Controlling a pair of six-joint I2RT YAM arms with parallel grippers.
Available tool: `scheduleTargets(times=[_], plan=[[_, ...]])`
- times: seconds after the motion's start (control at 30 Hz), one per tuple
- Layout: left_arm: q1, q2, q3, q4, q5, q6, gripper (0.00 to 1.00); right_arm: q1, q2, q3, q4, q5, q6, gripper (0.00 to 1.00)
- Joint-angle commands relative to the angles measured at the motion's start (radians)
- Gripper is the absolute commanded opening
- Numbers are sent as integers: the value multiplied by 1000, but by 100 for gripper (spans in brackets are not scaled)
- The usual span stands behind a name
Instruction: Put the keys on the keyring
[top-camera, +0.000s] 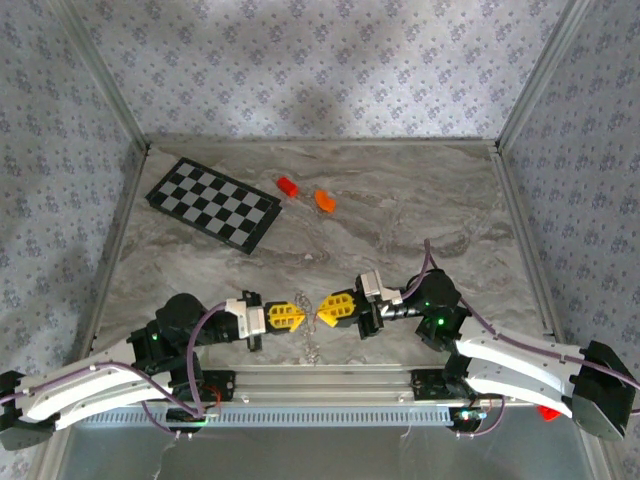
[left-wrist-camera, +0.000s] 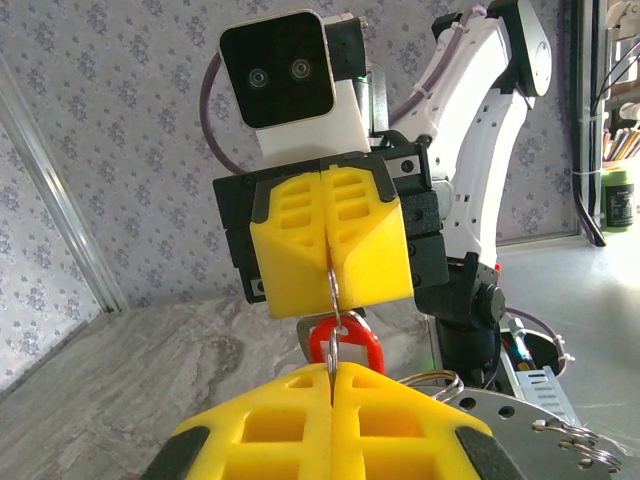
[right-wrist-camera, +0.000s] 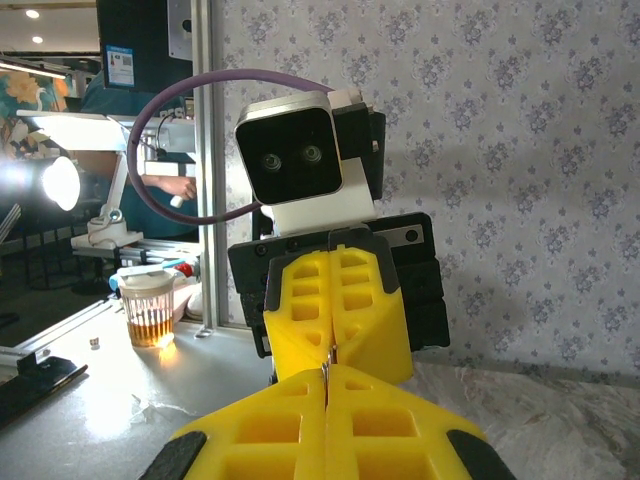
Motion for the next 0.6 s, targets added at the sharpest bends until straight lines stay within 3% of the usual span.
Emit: scheduleTargets(times=[0.0,0.57], plan=[[-9,-12,24,34,22,-12,0,-4,-1,4,49,1,1,0],[-10,-11,19,54,30,-21,0,-6,2,2,47,-25,-2,0]])
